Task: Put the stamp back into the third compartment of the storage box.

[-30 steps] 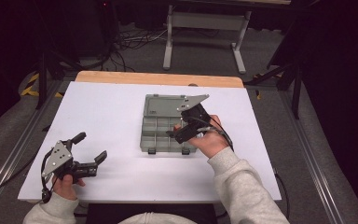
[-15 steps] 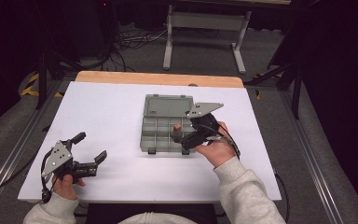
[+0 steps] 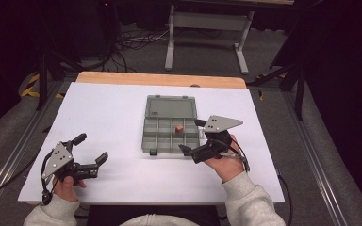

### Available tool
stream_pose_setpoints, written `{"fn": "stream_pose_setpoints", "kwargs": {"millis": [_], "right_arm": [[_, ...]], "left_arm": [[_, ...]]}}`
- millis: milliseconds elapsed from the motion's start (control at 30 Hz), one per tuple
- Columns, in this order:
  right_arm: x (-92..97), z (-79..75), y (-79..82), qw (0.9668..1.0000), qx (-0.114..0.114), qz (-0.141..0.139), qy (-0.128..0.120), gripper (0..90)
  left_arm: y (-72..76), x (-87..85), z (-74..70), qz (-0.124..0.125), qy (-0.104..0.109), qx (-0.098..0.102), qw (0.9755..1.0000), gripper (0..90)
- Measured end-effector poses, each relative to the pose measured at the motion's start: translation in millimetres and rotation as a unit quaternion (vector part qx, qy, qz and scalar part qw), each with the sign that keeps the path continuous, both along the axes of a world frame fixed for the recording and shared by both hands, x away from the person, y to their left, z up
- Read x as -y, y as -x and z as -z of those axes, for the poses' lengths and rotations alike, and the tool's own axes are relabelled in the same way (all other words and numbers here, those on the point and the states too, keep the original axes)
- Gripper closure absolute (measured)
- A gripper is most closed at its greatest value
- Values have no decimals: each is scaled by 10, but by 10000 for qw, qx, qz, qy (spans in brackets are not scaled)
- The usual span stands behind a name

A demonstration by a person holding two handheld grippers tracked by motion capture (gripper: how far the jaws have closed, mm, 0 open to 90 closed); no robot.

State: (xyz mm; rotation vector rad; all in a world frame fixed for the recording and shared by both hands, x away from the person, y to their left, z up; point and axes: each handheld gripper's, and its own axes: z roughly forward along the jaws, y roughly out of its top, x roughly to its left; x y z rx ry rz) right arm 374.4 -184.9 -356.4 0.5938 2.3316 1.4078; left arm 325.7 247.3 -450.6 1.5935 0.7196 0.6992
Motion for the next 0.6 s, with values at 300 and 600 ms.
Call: {"fn": "stream_pose_setpoints", "kwargs": {"millis": [300,600], "right_arm": [[162,193,127,9991,156,32,-398,16],[367,450,231,9962,279,269,-779,15]], "left_arm": [[1,-3,-2,3,-18,19,10000,26],[4,-1,-3,13,-7,30,10000,26]]}}
